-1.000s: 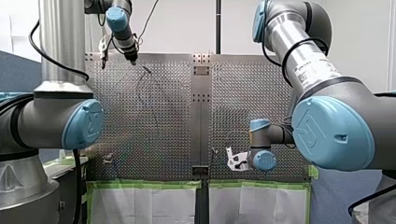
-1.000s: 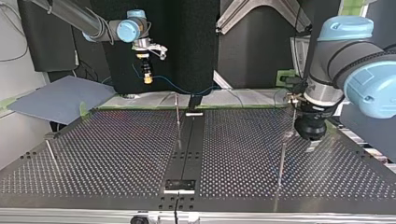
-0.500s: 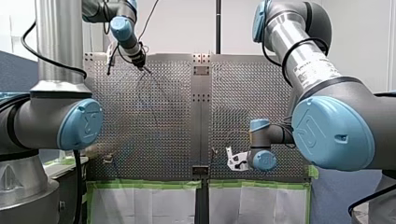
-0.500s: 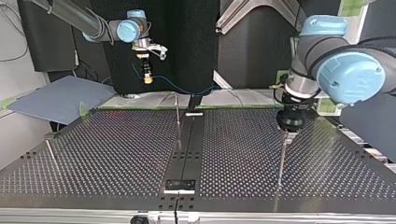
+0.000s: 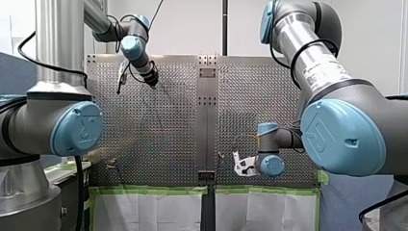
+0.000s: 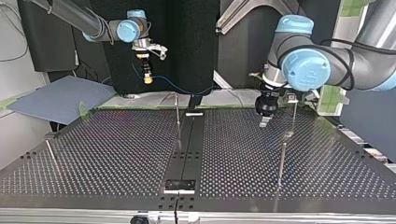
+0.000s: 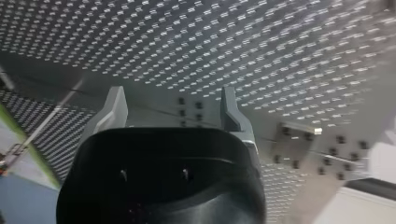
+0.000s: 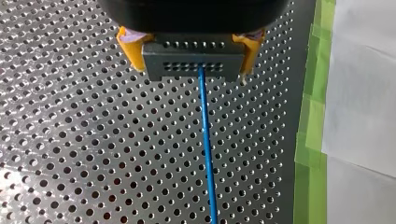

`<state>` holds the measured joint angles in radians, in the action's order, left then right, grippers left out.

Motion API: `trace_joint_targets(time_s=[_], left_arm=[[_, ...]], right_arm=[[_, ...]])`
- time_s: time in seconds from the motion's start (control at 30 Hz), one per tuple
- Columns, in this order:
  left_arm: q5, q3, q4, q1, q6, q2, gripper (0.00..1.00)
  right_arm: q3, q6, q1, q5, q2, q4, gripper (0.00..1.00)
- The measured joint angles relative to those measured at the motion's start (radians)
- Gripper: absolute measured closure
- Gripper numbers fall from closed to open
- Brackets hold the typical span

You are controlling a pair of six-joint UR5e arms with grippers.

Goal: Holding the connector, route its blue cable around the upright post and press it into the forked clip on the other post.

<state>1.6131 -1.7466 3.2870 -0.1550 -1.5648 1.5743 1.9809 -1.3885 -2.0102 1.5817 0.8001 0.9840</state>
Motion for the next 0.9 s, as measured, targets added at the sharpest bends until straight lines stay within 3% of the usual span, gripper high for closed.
trace_joint_targets(time_s=[0.2,0.4,0.63,0.9], left_arm=[[0.016,-0.052,-0.051,-0.049,0.051,0.051,0.00],[0.043,-0.087,-0.099,-0.056,0.099,0.084,0.00],[0.100,-0.063,-0.161,-0.055,0.161,0.089,0.00],[0.133,-0.029,-0.233,-0.050,0.233,0.089,0.00]], right_arm=[[0.000,0.000,0.000,0.000,0.000,0.001,1.00],[-0.001,0.000,0.000,0.000,0.000,0.000,1.00],[-0.002,0.000,0.000,0.000,0.000,0.000,1.00],[-0.005,0.002,0.000,0.000,0.000,-0.001,1.00]])
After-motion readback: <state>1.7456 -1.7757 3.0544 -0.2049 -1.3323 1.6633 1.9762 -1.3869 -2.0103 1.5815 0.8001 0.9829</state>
